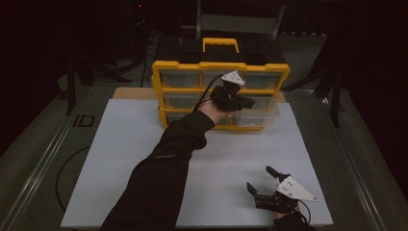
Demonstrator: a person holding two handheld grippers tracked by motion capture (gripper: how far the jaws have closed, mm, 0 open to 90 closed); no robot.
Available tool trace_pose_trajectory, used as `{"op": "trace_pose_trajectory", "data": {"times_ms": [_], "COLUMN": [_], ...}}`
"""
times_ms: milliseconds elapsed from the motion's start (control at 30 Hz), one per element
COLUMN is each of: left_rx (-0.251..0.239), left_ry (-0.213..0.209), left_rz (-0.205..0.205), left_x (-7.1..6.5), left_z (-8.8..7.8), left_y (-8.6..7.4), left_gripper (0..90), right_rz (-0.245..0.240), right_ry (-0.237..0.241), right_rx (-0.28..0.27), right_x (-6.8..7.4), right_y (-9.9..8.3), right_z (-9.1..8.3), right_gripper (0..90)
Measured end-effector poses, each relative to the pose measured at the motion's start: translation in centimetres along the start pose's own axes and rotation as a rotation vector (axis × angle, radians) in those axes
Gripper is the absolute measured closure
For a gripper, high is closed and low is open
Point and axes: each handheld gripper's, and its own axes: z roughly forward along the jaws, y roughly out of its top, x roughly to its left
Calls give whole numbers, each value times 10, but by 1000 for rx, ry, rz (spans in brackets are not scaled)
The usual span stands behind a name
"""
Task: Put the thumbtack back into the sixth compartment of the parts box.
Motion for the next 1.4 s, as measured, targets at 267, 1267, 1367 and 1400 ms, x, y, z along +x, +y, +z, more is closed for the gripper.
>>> {"op": "trace_pose_trajectory", "data": {"times_ms": [267,1267,1367,1400], "left_rx": [20,6,10,10], "left_ry": [34,7,-8,-8], "left_rz": [-34,-42,-46,-46], "left_x": [3,-4,-6,-6], "left_z": [15,-25,-30,-30], "left_y": [-3,-12,-16,-16], "left_gripper": [859,256,186,175], "right_rz": [6,0,3,3], "right_ry": [2,-10,-14,-14], "right_rx": [-3,-2,-2,-2], "right_x": [0,-1,-2,-2], "right_y": [0,0,0,0], "right_z": [0,-1,-2,-2], "right_gripper": [97,97,97,97]}}
